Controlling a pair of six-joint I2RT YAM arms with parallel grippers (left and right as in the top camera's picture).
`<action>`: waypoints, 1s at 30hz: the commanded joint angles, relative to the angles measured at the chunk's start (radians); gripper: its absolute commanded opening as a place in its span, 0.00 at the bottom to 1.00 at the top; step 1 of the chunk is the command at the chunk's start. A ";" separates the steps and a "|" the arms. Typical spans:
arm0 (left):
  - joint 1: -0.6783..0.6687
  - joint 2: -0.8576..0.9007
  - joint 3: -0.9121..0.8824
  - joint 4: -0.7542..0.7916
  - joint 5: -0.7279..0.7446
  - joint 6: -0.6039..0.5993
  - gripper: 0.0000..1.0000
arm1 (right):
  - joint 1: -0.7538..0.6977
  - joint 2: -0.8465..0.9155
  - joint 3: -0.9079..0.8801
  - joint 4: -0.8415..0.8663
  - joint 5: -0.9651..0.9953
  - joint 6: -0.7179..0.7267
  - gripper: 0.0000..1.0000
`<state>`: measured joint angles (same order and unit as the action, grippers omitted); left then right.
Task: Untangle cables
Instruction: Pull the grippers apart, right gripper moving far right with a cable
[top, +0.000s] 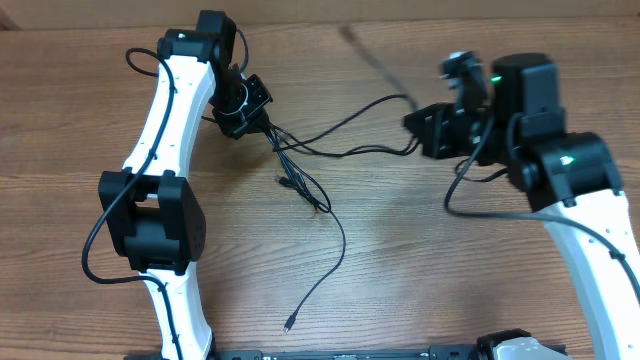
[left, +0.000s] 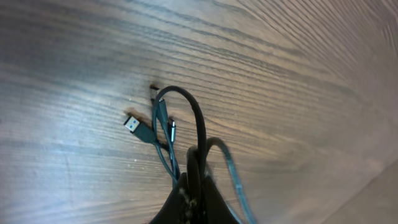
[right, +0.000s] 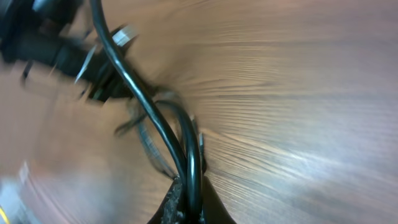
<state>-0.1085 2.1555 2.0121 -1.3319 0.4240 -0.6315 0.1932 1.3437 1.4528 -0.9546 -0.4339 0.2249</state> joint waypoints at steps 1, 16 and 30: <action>0.011 -0.031 0.027 0.005 0.019 0.188 0.04 | -0.100 -0.018 0.033 -0.021 0.044 0.253 0.04; 0.018 -0.032 0.100 0.008 0.410 0.634 0.04 | -0.272 -0.018 0.033 -0.187 0.231 0.481 0.15; 0.017 -0.032 0.613 -0.021 0.667 0.657 0.04 | -0.269 -0.016 0.032 -0.237 0.076 0.474 0.41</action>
<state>-0.0975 2.1555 2.5187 -1.3548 0.9562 -0.0059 -0.0769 1.3437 1.4528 -1.1950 -0.2726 0.7021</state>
